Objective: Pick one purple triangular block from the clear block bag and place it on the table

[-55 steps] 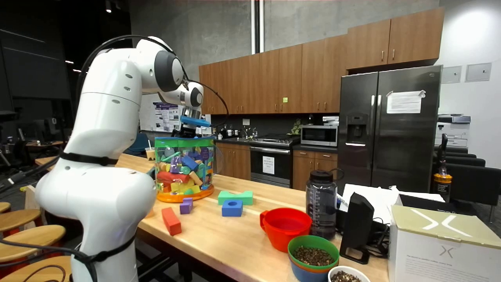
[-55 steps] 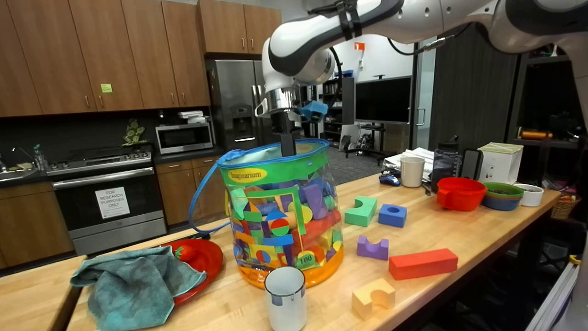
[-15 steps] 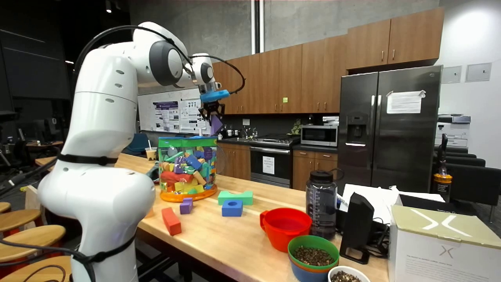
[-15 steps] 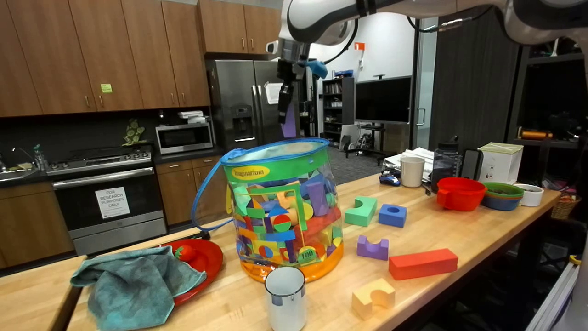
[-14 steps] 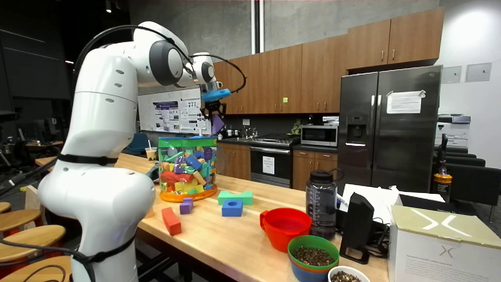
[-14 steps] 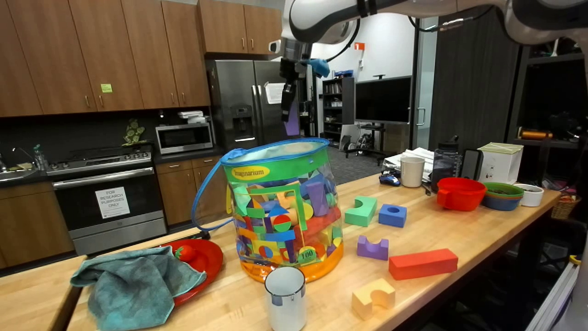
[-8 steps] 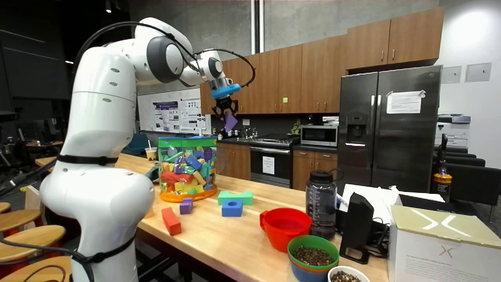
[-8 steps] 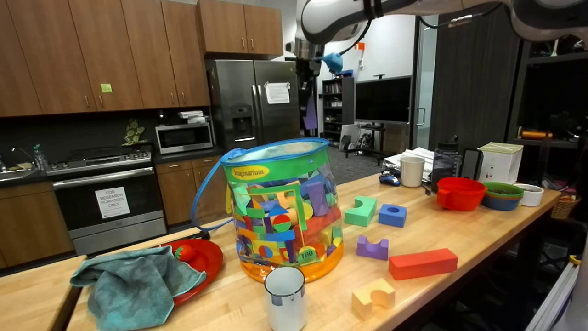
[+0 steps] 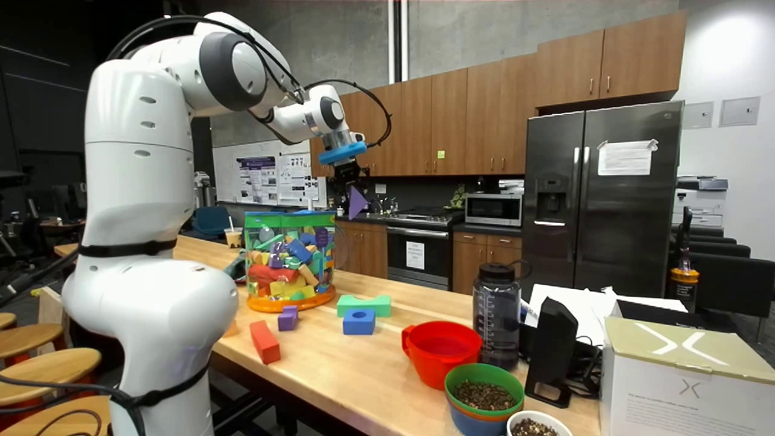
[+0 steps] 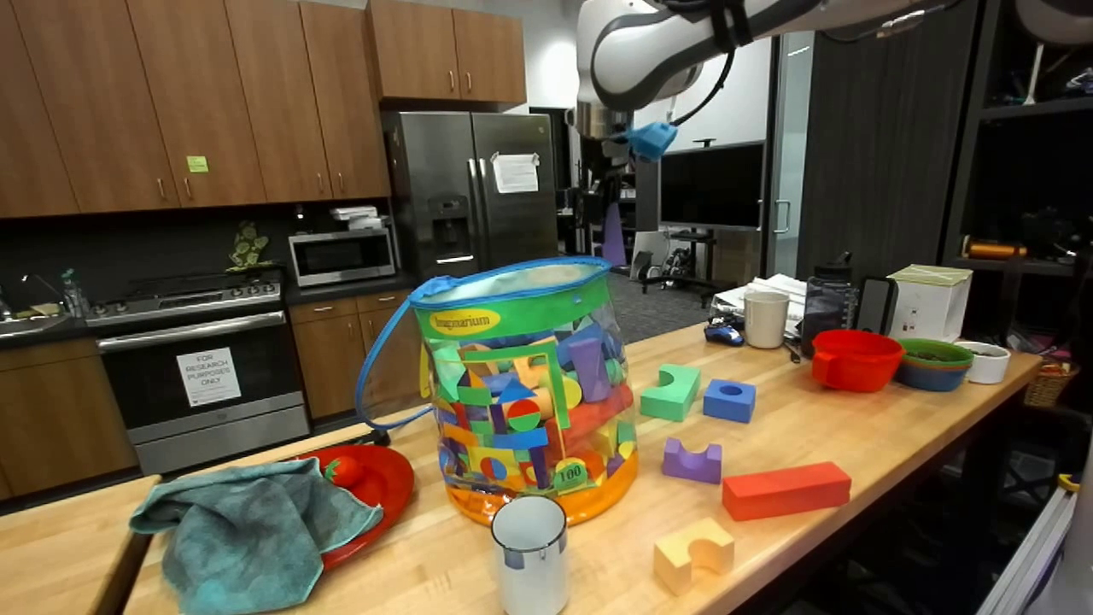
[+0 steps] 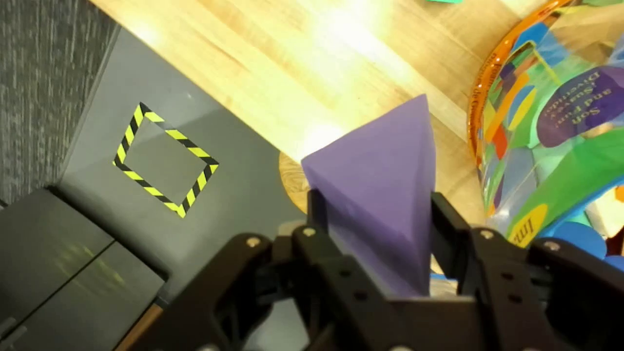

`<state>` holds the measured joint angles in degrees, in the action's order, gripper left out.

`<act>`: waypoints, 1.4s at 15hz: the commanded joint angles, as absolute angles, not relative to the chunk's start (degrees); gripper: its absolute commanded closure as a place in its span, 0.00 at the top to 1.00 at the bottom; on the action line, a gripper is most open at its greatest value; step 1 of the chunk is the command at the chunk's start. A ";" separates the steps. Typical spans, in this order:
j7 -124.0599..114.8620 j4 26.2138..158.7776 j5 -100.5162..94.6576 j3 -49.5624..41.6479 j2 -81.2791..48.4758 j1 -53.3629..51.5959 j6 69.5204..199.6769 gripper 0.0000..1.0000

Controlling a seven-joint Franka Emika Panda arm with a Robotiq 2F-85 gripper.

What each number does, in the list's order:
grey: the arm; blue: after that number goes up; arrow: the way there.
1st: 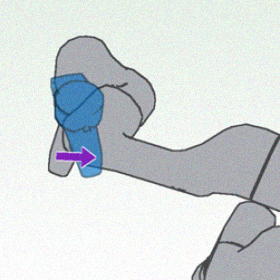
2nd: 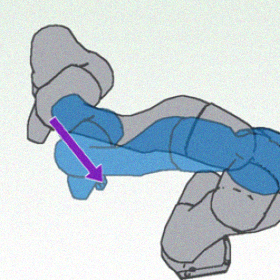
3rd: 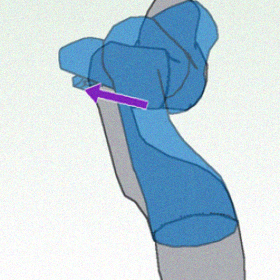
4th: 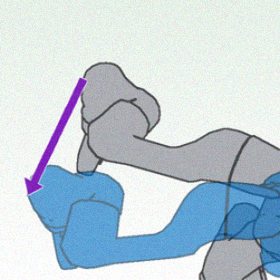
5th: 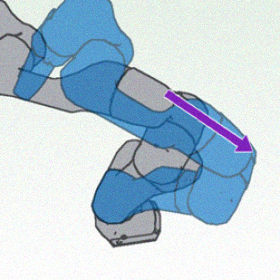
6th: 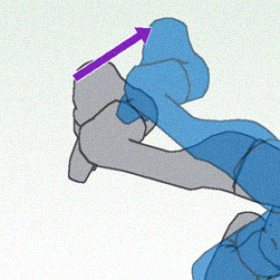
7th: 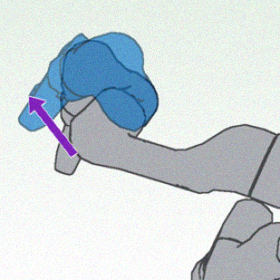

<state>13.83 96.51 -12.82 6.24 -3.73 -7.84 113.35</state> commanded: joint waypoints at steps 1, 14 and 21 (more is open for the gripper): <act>2.13 110.83 -12.97 7.11 3.79 -8.35 122.29 0.27; -13.71 130.33 -12.92 10.81 10.64 -8.89 133.27 0.27; -17.50 136.64 -10.67 13.11 9.79 -9.96 137.27 0.27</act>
